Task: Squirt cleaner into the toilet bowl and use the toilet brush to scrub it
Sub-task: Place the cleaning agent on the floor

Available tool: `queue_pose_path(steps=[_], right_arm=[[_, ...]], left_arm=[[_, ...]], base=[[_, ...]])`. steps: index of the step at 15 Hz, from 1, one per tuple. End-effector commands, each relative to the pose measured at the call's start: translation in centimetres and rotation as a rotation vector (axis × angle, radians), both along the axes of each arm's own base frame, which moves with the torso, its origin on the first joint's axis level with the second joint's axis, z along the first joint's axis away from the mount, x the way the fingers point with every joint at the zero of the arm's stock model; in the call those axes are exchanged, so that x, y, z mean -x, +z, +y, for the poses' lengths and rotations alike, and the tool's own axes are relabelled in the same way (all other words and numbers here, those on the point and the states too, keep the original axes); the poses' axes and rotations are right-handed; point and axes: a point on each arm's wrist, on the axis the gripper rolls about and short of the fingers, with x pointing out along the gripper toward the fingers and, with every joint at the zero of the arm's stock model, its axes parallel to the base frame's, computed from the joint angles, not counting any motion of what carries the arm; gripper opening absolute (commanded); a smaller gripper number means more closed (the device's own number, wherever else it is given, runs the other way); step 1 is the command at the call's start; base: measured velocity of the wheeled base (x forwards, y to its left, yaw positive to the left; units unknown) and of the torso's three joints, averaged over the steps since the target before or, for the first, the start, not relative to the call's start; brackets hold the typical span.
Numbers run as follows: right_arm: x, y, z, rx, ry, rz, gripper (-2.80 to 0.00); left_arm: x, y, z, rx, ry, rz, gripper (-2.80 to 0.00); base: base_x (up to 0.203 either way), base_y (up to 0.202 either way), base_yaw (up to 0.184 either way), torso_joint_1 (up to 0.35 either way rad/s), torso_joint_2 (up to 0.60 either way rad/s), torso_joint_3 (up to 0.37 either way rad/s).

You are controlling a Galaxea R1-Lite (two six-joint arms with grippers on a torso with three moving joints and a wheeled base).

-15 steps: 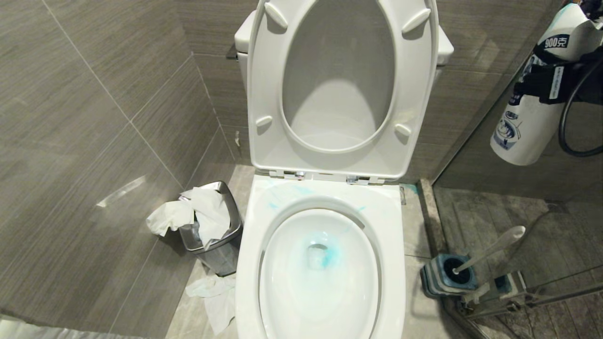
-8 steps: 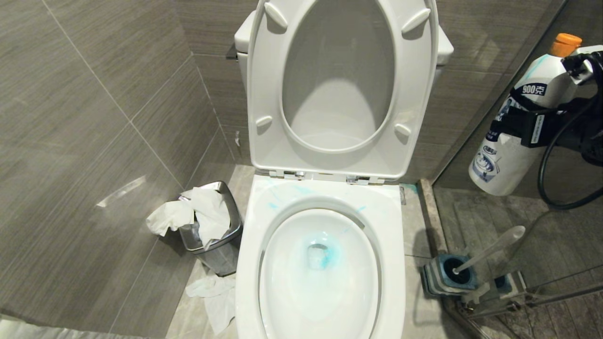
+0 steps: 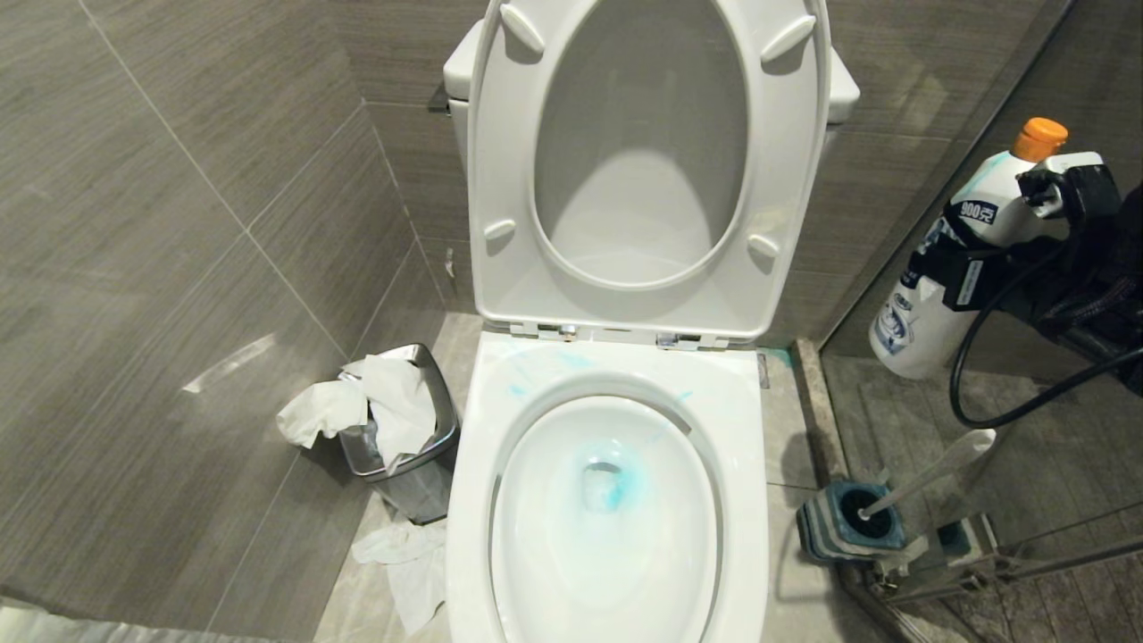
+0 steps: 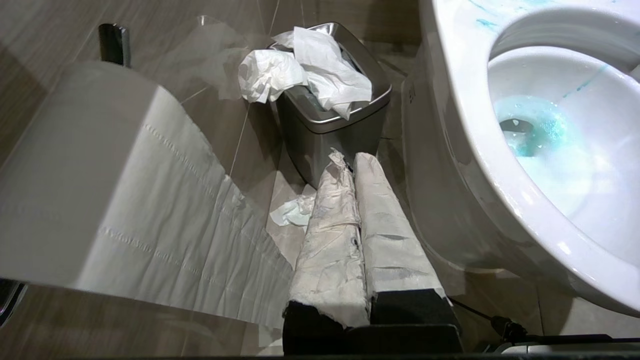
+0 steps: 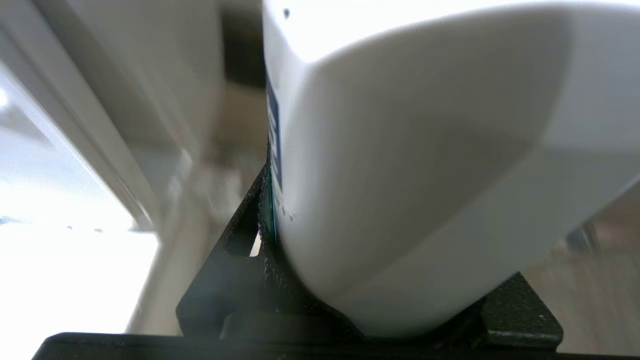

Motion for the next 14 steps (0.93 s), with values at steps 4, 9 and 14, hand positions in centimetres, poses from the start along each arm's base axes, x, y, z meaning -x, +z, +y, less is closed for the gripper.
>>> queue_pose_path(steps=[4,9,14], right_arm=[[-2.3,-3.2,-0.2,0.002,-0.007,-0.087,-2.80],[-3.6,-5.7,-1.3,-0.042,-0.018,-0.047,-2.80],[-6.9,-8.8,-1.7,-0.055,0.034,-0.078,-2.80]], left_arm=[[0.0,0.0,0.0,0.000,0.000,0.003,-2.80],[0.0,0.0,0.0,0.000,0.000,0.003,-2.80],[0.0,0.0,0.0,0.000,0.000,0.003,-2.80]], base=[[0.000,0.000,0.000,0.000,0.00,0.000],[0.000,0.000,0.000,0.000,0.00,0.000],[0.000,0.000,0.000,0.000,0.00,0.000]])
